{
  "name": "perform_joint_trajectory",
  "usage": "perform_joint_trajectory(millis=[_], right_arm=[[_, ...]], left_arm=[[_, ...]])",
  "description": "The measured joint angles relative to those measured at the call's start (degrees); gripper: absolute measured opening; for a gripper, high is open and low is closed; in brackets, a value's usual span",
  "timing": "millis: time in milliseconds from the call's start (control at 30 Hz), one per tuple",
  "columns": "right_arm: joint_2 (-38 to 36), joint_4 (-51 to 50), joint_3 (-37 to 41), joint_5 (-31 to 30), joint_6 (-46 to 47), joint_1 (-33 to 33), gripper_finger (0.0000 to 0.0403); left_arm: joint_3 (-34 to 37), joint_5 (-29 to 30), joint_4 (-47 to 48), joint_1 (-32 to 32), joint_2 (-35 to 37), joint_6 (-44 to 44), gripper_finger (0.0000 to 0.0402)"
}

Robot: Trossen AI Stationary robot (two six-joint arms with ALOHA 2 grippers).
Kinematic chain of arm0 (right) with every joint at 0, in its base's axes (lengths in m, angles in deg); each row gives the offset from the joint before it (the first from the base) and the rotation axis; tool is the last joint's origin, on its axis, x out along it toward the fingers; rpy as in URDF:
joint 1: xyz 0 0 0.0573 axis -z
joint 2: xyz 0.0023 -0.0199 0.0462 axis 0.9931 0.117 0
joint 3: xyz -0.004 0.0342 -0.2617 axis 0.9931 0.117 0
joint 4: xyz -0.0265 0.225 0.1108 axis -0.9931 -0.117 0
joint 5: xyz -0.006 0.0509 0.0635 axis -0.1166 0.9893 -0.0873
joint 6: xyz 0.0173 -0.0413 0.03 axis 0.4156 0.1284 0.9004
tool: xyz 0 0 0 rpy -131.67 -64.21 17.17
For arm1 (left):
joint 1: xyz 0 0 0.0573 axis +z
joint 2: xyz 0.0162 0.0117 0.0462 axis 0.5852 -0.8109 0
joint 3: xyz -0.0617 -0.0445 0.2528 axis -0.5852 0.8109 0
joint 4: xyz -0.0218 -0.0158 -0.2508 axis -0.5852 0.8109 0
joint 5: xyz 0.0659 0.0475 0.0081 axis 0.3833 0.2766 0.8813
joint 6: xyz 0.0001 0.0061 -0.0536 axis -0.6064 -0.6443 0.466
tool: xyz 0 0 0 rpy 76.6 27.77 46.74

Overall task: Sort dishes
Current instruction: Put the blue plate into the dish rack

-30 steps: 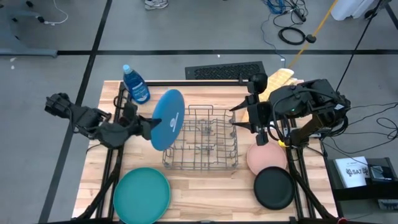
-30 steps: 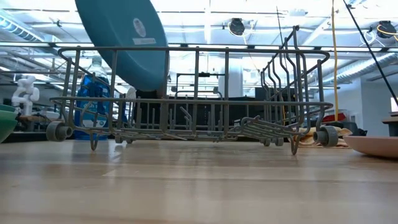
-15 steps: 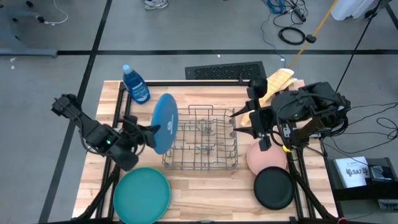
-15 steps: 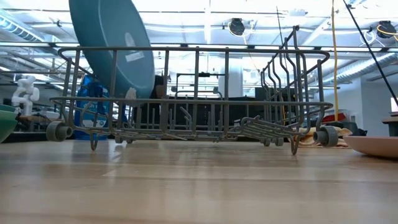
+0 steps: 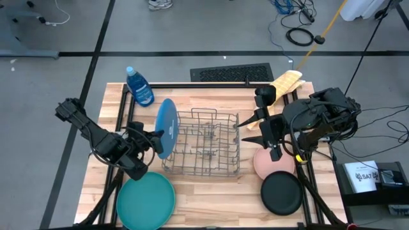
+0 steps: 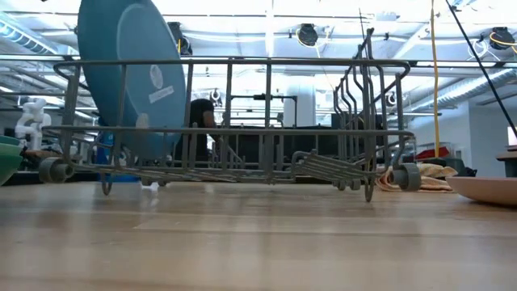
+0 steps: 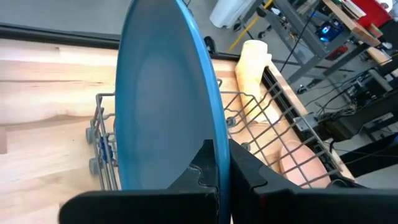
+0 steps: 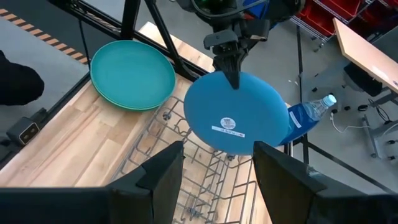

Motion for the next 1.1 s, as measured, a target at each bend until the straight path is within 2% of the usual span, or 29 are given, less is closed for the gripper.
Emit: perform_joint_trajectory(millis=[167,467,700,833,967,1100], right_arm=[[0.0,0.15,0.0,0.0,-0.04,-0.24,0.0187],[0.0,0.48,0.0,-0.01,-0.22,-0.22,0.0187],[0.02,0.85,0.0,0.0,-0.22,-0.22,0.0187],[0.02,0.85,0.0,0.0,-0.24,-0.22,0.0187],[0.02,0.82,0.0,0.0,-0.17,-0.22,0.0187],[0.02,0.81,0.0,0.06,-0.2,-0.22,0.0187]], left_arm=[[0.0,0.01,-0.67,0.0,-1.55,-0.13,0.0012],[0.13,-7.37,-2.96,-0.02,-4.16,0.0,0.0084],[0.13,-10.79,-3.67,-0.39,-4.31,-1.19,0.0091],[0.13,-11.06,-3.38,-1.8,-4.3,-6.77,0.0091],[0.11,-11.06,-1.85,-2.38,-4.18,-7.52,0.0094],[0.11,-11.51,-0.94,-2.35,-2.78,-7.51,0.012]])
